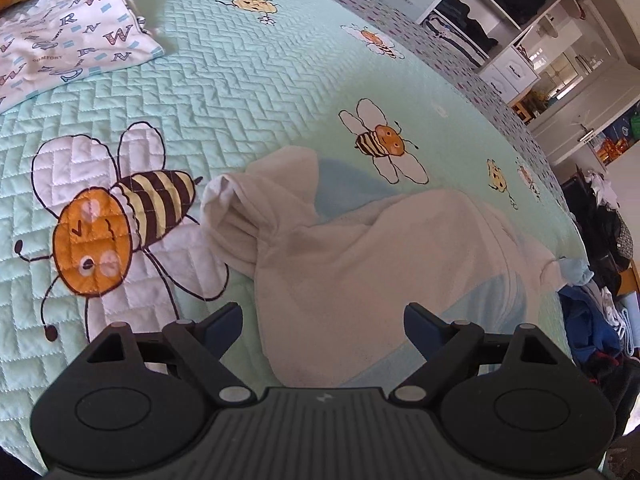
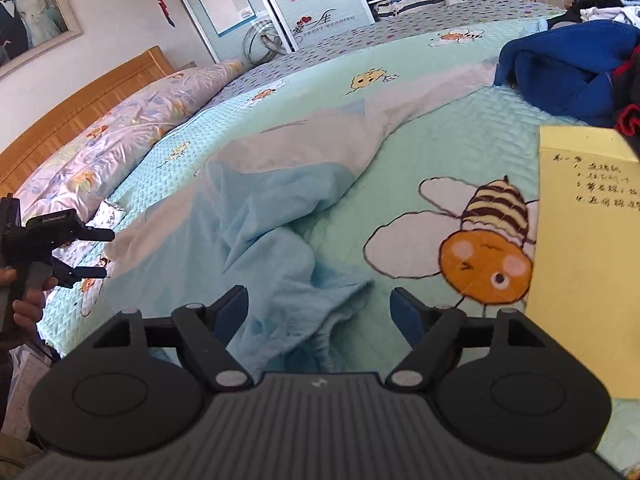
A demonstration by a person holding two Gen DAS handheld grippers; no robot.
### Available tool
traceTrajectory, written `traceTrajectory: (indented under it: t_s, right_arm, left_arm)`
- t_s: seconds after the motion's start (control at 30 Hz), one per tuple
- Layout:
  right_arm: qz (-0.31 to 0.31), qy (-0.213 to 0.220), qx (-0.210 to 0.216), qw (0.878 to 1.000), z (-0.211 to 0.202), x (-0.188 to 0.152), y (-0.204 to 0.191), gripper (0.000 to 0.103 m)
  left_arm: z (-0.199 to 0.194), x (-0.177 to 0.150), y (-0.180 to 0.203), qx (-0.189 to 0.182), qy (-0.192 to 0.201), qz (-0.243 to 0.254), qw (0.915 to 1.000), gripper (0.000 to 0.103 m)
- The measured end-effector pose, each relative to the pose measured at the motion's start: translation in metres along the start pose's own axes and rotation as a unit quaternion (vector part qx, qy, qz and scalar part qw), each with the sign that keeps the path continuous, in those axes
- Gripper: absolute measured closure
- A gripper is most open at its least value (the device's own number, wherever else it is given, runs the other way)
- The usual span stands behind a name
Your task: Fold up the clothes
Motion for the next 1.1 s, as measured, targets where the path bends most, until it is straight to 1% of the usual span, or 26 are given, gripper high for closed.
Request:
traceTrajectory:
  t_s: [0.07, 0.13, 0.2, 0.23, 0.27, 0.33, 0.4, 0.43, 0.47, 0.57, 0.63, 0.7, 0.77, 0.8, 0.83, 0.87, 0.9, 1.0, 1.03, 1.1]
  right_arm:
    - [0.001, -0.006, -0.004, 1.000, 0.001, -0.006, 0.002, 0.024]
    - [-0.013, -0.013, -0.017, 1.000, 0.002, -0.011, 0.003, 0.024]
    - [-0.020, -0.011, -0.027, 0.999, 0.006, -0.009, 0.003, 0.025]
    - [-0.018, -0.011, -0.023, 1.000, 0.007, -0.008, 0.003, 0.027]
    - [-0.012, -0.012, -0.016, 1.000, 0.007, -0.006, 0.004, 0.036]
    - [-0.002, -0.018, -0.022, 1.000, 0.004, -0.006, 0.009, 0.060]
    - [0.009, -0.017, -0.031, 0.999, -0.003, -0.005, 0.018, 0.070]
    - [0.021, -0.015, -0.029, 0.999, -0.007, -0.004, 0.024, 0.075]
    - [0.038, -0.014, -0.023, 0.999, -0.008, -0.002, 0.028, 0.077]
    - [0.079, -0.013, -0.012, 0.997, -0.013, -0.001, 0.043, 0.077]
    - [0.106, -0.021, -0.020, 0.994, -0.017, -0.004, 0.061, 0.070]
    - [0.143, -0.027, -0.009, 0.989, -0.021, -0.007, 0.077, 0.061]
    - [0.170, -0.037, 0.001, 0.985, -0.036, -0.009, 0.093, 0.048]
    - [0.177, -0.045, 0.007, 0.983, -0.043, -0.009, 0.098, 0.033]
    - [0.180, -0.055, 0.015, 0.982, -0.051, -0.009, 0.102, 0.015]
    - [0.176, -0.068, 0.019, 0.982, -0.056, -0.008, 0.102, 0.006]
    - [0.169, -0.083, 0.012, 0.982, -0.060, -0.007, 0.104, 0.000]
    - [0.140, -0.127, -0.022, 0.982, -0.069, -0.006, 0.111, 0.000]
    - [0.132, -0.130, -0.027, 0.982, -0.073, -0.006, 0.115, 0.000]
    - [0.130, -0.120, -0.024, 0.984, -0.094, -0.008, 0.133, 0.000]
  left_arm:
    - [-0.002, -0.003, 0.002, -0.003, -0.003, 0.003, 1.0000, 0.014]
    - [-0.005, -0.005, 0.003, -0.005, -0.003, 0.006, 1.0000, 0.014]
    - [-0.009, -0.006, 0.003, -0.006, -0.001, 0.007, 1.0000, 0.012]
    - [-0.011, -0.006, 0.002, -0.006, 0.000, 0.006, 1.0000, 0.012]
    - [-0.013, -0.006, 0.001, -0.005, 0.001, 0.005, 1.0000, 0.011]
    - [-0.014, -0.006, -0.001, -0.005, 0.002, 0.003, 1.0000, 0.011]
    - [-0.014, -0.006, -0.001, -0.006, 0.001, 0.002, 1.0000, 0.011]
    - [-0.015, -0.006, -0.002, -0.006, 0.001, 0.002, 1.0000, 0.011]
    - [-0.014, -0.007, -0.001, -0.007, -0.001, 0.004, 1.0000, 0.011]
    - [-0.012, -0.011, 0.006, -0.012, -0.008, 0.016, 0.9998, 0.011]
    - [-0.011, -0.014, 0.011, -0.015, -0.014, 0.025, 0.9995, 0.011]
    - [-0.011, -0.017, 0.015, -0.017, -0.019, 0.033, 0.9991, 0.011]
    - [-0.010, -0.019, 0.019, -0.017, -0.022, 0.040, 0.9988, 0.011]
    - [-0.010, -0.019, 0.021, -0.017, -0.023, 0.042, 0.9987, 0.011]
    - [-0.010, -0.020, 0.022, -0.018, -0.024, 0.044, 0.9986, 0.011]
    - [-0.009, -0.021, 0.023, -0.019, -0.025, 0.045, 0.9985, 0.011]
    - [-0.009, -0.022, 0.024, -0.019, -0.026, 0.046, 0.9984, 0.011]
    - [-0.009, -0.023, 0.026, -0.021, -0.028, 0.048, 0.9982, 0.011]
    - [-0.010, -0.023, 0.027, -0.022, -0.028, 0.049, 0.9982, 0.011]
    - [-0.011, -0.022, 0.027, -0.025, -0.026, 0.048, 0.9982, 0.011]
Point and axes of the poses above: each gripper's, at about its wrist camera, not at the fingertips, and z roughly the way its jaws point, y to its right, x to its top, the point moved 5 cm from there along z, roughly the way its jaws point
